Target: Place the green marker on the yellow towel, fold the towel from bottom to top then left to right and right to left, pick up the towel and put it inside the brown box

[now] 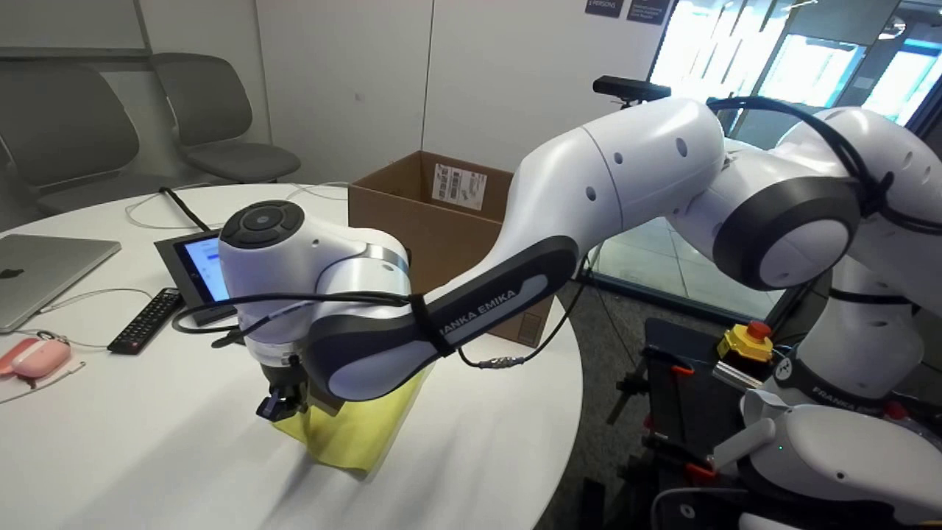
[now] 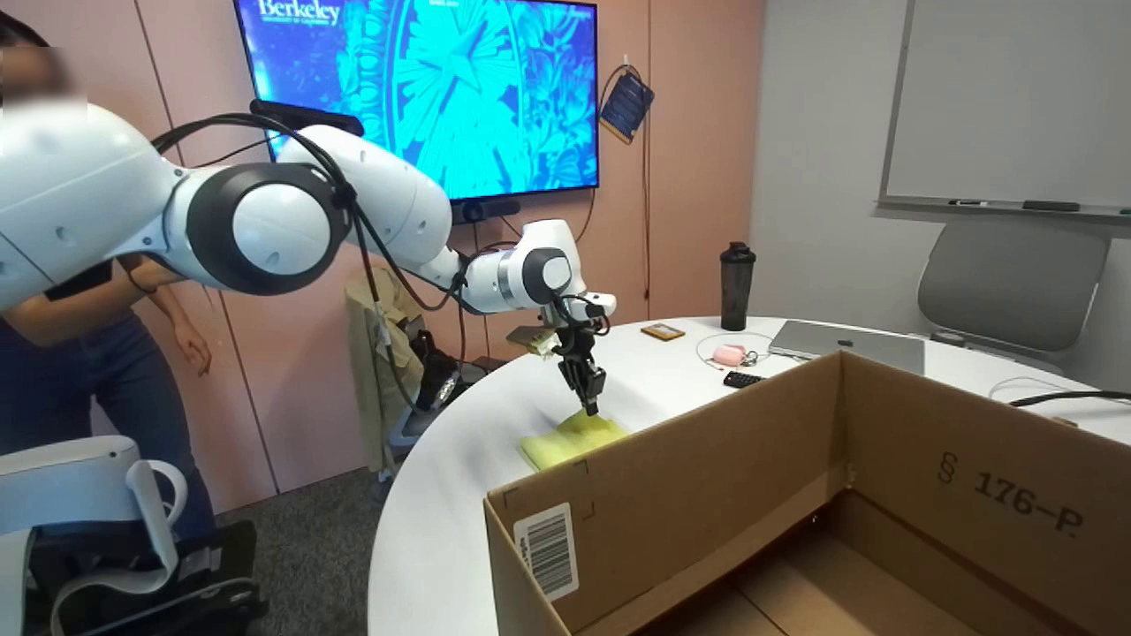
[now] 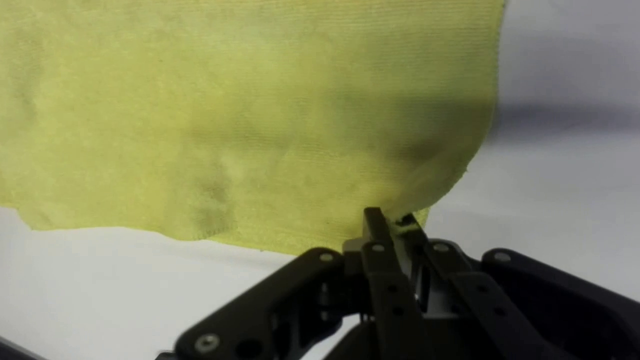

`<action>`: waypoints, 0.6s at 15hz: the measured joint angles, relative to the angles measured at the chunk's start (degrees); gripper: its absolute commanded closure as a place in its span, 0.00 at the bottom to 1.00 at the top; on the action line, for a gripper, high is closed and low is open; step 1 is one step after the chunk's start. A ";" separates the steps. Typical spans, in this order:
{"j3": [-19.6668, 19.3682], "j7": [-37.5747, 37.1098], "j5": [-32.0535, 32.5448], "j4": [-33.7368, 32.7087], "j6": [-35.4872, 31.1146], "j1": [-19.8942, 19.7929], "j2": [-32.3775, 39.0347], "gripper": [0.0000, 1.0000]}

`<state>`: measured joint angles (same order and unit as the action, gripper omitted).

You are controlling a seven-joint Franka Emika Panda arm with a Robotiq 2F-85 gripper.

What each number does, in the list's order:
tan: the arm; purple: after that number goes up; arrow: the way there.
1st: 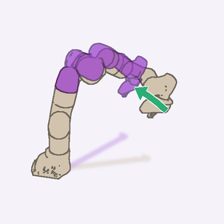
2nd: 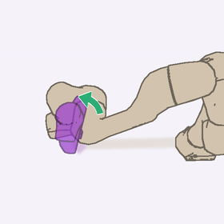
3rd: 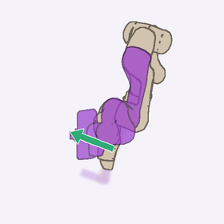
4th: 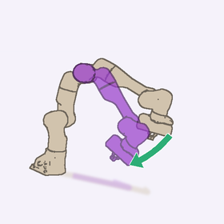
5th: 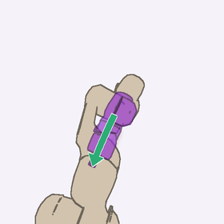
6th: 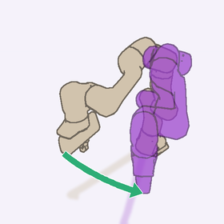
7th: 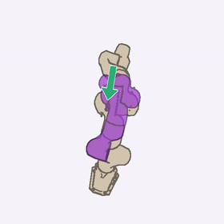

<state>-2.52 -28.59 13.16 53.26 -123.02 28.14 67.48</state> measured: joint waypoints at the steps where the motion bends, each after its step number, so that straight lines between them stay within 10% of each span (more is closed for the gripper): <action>1: 0.00 -0.40 -0.01 -2.19 1.25 -0.01 1.23 0.85; 2: 0.00 -0.85 -0.01 -4.35 2.52 -0.01 2.41 0.60; 9: 0.07 -4.80 -0.63 -16.55 6.05 1.00 7.40 0.24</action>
<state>-2.44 -33.39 12.53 36.71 -116.97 29.14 74.87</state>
